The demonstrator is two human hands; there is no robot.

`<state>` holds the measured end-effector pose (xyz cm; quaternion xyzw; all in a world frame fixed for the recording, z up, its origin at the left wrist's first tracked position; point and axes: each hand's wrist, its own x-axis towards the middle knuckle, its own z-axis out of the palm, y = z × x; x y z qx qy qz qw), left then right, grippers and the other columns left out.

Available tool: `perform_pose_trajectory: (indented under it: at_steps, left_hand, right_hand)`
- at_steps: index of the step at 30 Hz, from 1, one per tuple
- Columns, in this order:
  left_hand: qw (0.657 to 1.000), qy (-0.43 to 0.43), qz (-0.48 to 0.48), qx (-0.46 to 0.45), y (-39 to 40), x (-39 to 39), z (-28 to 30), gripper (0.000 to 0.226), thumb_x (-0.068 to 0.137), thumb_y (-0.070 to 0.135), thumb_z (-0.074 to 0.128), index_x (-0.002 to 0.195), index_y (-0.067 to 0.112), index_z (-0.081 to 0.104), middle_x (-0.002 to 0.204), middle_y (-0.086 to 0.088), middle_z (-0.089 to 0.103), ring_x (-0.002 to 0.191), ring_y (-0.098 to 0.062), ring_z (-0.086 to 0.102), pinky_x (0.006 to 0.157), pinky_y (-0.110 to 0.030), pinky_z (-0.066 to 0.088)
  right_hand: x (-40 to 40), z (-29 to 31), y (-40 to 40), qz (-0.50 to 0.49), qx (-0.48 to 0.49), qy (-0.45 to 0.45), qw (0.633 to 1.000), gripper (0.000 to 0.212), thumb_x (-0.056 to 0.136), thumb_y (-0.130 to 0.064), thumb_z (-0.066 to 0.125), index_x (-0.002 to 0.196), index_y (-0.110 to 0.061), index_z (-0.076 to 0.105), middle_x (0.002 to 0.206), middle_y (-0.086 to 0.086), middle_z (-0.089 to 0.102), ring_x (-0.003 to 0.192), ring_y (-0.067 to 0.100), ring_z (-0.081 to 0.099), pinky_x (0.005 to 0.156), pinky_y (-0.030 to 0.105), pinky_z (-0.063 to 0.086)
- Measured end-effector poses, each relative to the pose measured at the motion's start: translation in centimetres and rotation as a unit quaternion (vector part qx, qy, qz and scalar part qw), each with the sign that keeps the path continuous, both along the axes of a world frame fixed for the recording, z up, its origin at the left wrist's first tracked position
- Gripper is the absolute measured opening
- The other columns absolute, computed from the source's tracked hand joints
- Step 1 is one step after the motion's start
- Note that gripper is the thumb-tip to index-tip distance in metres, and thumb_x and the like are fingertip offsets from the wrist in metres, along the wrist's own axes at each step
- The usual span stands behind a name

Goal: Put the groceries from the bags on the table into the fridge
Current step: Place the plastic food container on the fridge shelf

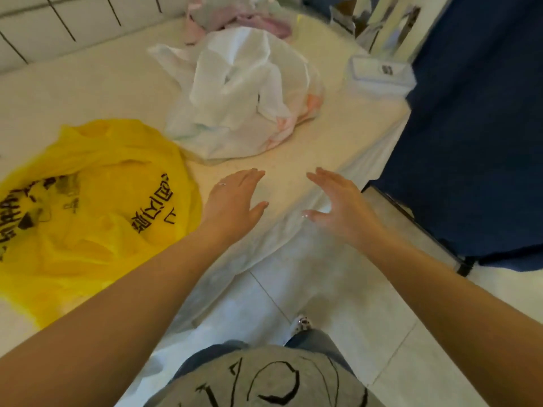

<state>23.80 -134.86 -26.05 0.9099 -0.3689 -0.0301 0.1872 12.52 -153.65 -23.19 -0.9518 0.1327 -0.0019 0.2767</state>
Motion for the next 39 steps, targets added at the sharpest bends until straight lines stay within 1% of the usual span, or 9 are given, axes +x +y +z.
perform_pose_trajectory:
  at_steps: [11,17,20,25,29,32,35,37,39]
  left_hand:
    - [0.978,-0.076,0.174,-0.088,-6.6,9.7,3.9,0.056,0.086,0.032,0.063,0.136,0.013,0.046,0.139,-0.007,0.048,0.129,-0.026,0.042,0.108,-0.039,0.032]
    - [0.951,-0.126,0.262,-0.110,-6.2,16.2,5.0,0.060,0.085,0.040,0.056,0.136,0.011,0.044,0.142,-0.012,0.042,0.133,-0.032,0.035,0.106,-0.053,0.034]
    - [0.938,-0.116,0.313,-0.099,-5.8,17.7,4.5,0.064,0.084,0.042,0.060,0.138,0.013,0.040,0.145,-0.013,0.039,0.134,-0.033,0.033,0.103,-0.059,0.034]
    - [0.905,-0.067,0.413,-0.073,-5.2,17.1,3.3,0.079,0.082,0.065,0.036,0.143,0.015,0.033,0.143,-0.010,0.043,0.134,-0.029,0.035,0.108,-0.054,0.025]
    - [0.884,-0.062,0.463,-0.030,-6.4,15.8,2.8,0.079,0.083,0.067,0.030,0.146,0.020,0.024,0.128,0.004,0.058,0.122,-0.022,0.051,0.109,-0.052,0.024]
    - [0.868,-0.037,0.494,-0.032,-9.0,15.3,3.1,0.079,0.082,0.070,0.024,0.146,0.024,0.023,0.123,0.012,0.061,0.120,-0.017,0.053,0.112,-0.051,0.023]
    - [0.857,-0.012,0.514,-0.046,-12.4,15.2,3.6,0.083,0.080,0.078,0.014,0.146,0.028,0.025,0.132,0.013,0.054,0.124,-0.014,0.048,0.113,-0.042,0.026]
    - [0.839,0.001,0.541,-0.063,-14.6,15.3,3.9,0.082,0.079,0.077,0.015,0.145,0.029,0.025,0.141,0.009,0.045,0.128,-0.015,0.044,0.109,-0.037,0.034]
    - [0.811,0.025,0.581,-0.063,-16.5,15.3,3.8,0.079,0.080,0.071,0.025,0.147,0.030,0.017,0.151,0.007,0.031,0.135,-0.015,0.033,0.109,-0.034,0.033]
  right_hand:
    - [17.7,2.2,-9.5,0.193,-0.026,-0.067,0.979,0.070,0.076,-0.032,0.074,0.138,-0.020,0.043,0.148,0.002,0.036,0.136,0.020,0.032,0.111,0.033,0.025]
    - [26.5,4.4,-9.6,0.302,-0.068,-0.143,0.940,0.068,0.075,-0.027,0.076,0.135,-0.017,0.047,0.147,0.005,0.038,0.136,0.025,0.031,0.111,0.034,0.022]
    - [30.8,5.5,-8.8,0.396,-0.107,-0.164,0.897,0.068,0.077,-0.031,0.073,0.138,-0.018,0.044,0.149,0.004,0.035,0.139,0.024,0.027,0.111,0.035,0.017]
    - [37.3,5.8,-5.6,0.537,-0.209,-0.209,0.790,0.072,0.077,-0.033,0.073,0.140,-0.021,0.040,0.149,0.005,0.035,0.139,0.025,0.029,0.111,0.044,0.019]
    - [40.9,5.7,-3.8,0.630,-0.327,-0.153,0.687,0.071,0.091,-0.036,0.055,0.148,-0.031,0.014,0.156,0.000,0.017,0.145,0.018,0.009,0.115,0.043,-0.002]
    - [42.6,5.9,-4.1,0.692,-0.347,-0.173,0.609,0.066,0.092,-0.022,0.055,0.146,-0.036,0.020,0.142,0.000,0.045,0.138,0.019,0.031,0.114,0.044,-0.007]
    - [44.1,6.3,-6.0,0.745,-0.311,-0.239,0.539,0.068,0.077,0.000,0.067,0.134,-0.033,0.047,0.095,-0.002,0.066,0.098,0.022,0.061,0.113,0.046,0.006]
    - [45.8,6.3,-7.7,0.758,-0.282,-0.252,0.531,0.064,0.069,0.006,0.069,0.123,-0.027,0.060,0.086,0.001,0.065,0.084,0.026,0.065,0.110,0.050,0.019]
    - [46.8,6.3,-9.4,0.768,-0.272,-0.222,0.537,0.055,0.082,0.001,0.049,0.128,-0.027,0.055,0.102,0.005,0.063,0.096,0.033,0.062,0.111,0.051,0.024]
